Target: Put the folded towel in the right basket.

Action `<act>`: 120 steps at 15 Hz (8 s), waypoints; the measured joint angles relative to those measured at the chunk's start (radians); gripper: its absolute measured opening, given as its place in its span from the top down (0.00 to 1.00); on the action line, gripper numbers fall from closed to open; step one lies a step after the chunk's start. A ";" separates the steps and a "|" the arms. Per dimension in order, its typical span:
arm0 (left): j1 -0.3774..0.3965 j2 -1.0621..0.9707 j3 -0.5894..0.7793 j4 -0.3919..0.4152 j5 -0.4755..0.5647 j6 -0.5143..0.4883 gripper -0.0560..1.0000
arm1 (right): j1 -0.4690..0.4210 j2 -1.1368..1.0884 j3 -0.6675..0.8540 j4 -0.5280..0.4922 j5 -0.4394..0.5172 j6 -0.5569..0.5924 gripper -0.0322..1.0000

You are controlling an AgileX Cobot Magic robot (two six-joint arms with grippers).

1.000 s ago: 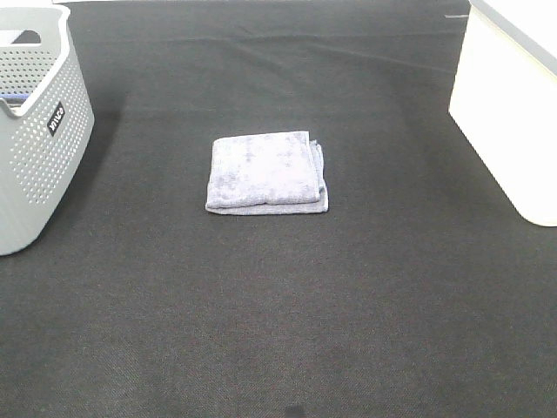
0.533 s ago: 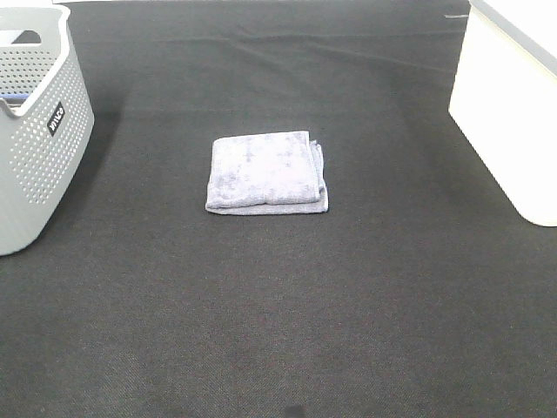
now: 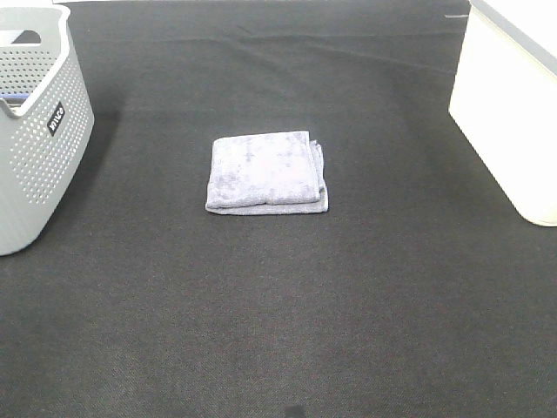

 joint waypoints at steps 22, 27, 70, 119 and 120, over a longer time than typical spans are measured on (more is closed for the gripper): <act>0.000 0.000 0.000 0.000 0.000 0.000 0.02 | 0.211 1.459 -1.197 0.208 0.387 -0.037 0.27; 0.000 0.000 0.000 0.000 0.000 0.000 0.02 | 0.209 1.590 -1.209 0.331 0.348 -0.074 0.27; 0.000 0.000 0.000 0.000 0.000 0.000 0.02 | 0.103 1.369 -1.654 0.108 0.412 -0.126 0.90; 0.000 0.000 0.000 0.000 0.000 0.000 0.02 | 0.026 -0.307 0.352 -0.030 0.395 -0.002 0.27; 0.000 0.000 0.000 0.000 0.000 0.000 0.02 | 0.026 -0.389 0.358 -0.036 0.367 -0.005 0.27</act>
